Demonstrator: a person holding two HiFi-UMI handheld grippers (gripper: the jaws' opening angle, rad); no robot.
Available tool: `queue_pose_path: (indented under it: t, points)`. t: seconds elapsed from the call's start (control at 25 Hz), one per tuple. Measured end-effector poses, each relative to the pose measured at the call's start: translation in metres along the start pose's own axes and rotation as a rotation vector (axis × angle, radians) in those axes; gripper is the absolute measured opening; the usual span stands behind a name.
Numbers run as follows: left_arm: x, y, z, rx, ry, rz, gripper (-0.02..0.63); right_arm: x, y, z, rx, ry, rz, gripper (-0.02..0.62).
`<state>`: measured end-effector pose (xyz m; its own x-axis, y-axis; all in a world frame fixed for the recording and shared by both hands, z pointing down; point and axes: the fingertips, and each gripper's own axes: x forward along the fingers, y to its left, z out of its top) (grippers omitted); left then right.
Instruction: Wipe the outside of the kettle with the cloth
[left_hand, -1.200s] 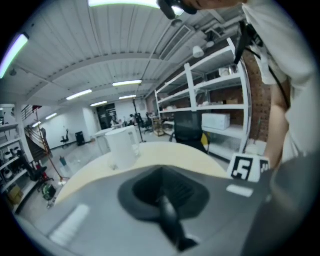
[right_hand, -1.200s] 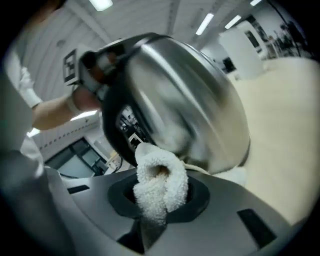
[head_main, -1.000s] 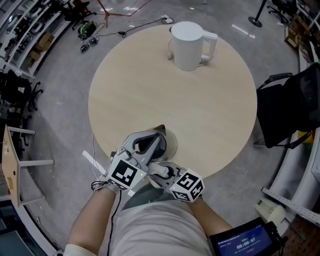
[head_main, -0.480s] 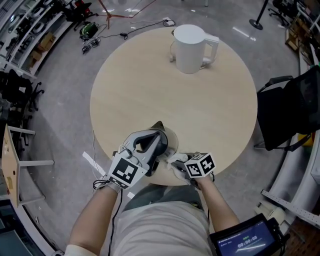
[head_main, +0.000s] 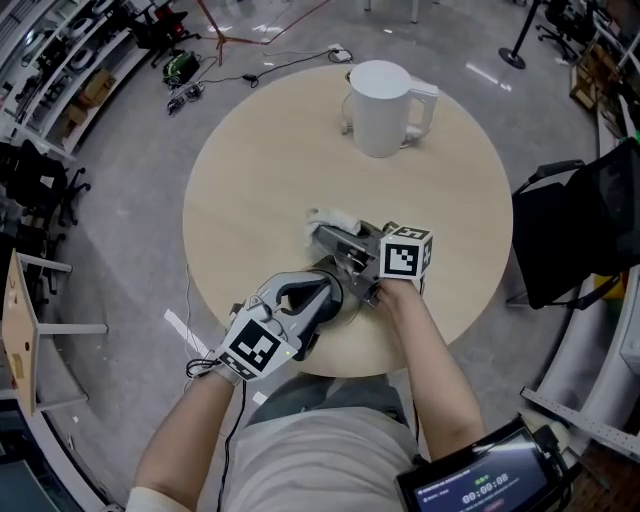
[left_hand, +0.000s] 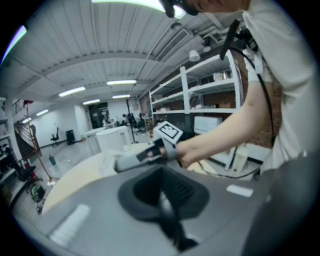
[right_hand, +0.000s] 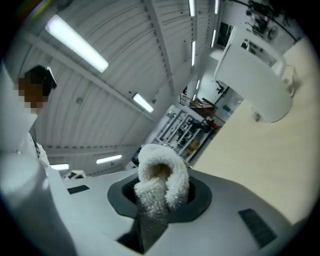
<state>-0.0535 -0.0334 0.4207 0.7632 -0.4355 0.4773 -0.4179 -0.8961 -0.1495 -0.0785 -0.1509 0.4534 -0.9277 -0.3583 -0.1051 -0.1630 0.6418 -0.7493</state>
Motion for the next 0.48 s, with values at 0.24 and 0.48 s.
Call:
queue_pose_path:
  t: [0.24, 0.48]
  points:
    - [-0.032, -0.029, 0.04, -0.448, 0.011, 0.083, -0.001, 0.037, 0.051, -0.017, -0.198, 0.435, 0.238, 0.081]
    - [-0.018, -0.086, -0.017, -0.726, 0.087, -0.048, 0.0, 0.009, 0.03, -0.059, -0.179, 0.723, 0.128, 0.081]
